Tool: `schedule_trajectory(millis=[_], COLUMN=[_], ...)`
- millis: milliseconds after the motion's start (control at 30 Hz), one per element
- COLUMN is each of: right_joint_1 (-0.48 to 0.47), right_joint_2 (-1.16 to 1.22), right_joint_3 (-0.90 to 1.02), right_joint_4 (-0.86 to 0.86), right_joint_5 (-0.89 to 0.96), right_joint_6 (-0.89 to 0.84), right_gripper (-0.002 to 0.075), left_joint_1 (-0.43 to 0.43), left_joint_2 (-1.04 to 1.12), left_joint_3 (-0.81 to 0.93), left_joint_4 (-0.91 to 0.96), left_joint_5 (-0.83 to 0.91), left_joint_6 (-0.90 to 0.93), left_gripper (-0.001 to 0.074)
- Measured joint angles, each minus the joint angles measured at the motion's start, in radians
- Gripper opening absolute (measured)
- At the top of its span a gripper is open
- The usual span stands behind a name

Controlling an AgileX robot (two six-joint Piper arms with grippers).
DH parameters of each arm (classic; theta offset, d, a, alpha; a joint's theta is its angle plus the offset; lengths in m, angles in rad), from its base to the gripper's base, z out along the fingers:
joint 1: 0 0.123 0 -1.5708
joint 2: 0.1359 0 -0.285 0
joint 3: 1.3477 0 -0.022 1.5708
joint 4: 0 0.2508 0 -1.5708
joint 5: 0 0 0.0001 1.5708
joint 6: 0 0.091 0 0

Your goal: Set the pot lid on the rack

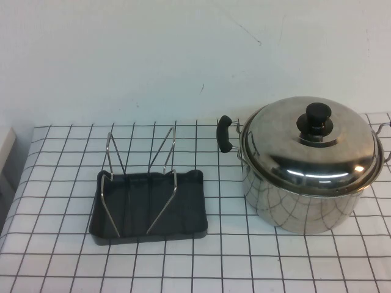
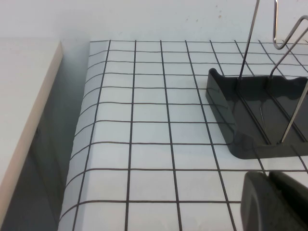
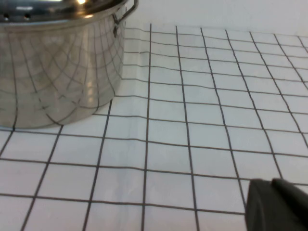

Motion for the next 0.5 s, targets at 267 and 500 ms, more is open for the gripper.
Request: schedule_trajectory(millis=[267,500], right_joint_1=[0.000,0.000], right_joint_2=[0.000,0.000], right_joint_3=[0.000,0.000], right_joint_4=[0.022,0.023], right_joint_5=[-0.001,-0.001], right_joint_6=[-0.058,-0.058], right_gripper=[-0.0003,-0.0003], left_joint_1=[0.000,0.000], left_joint_2=[0.000,0.000], left_joint_3=[0.000,0.000], left_joint_4=[0.000,0.000], left_joint_5=[0.000,0.000], left_joint_6=[0.000,0.000], left_gripper=[-0.0003,-0.0003])
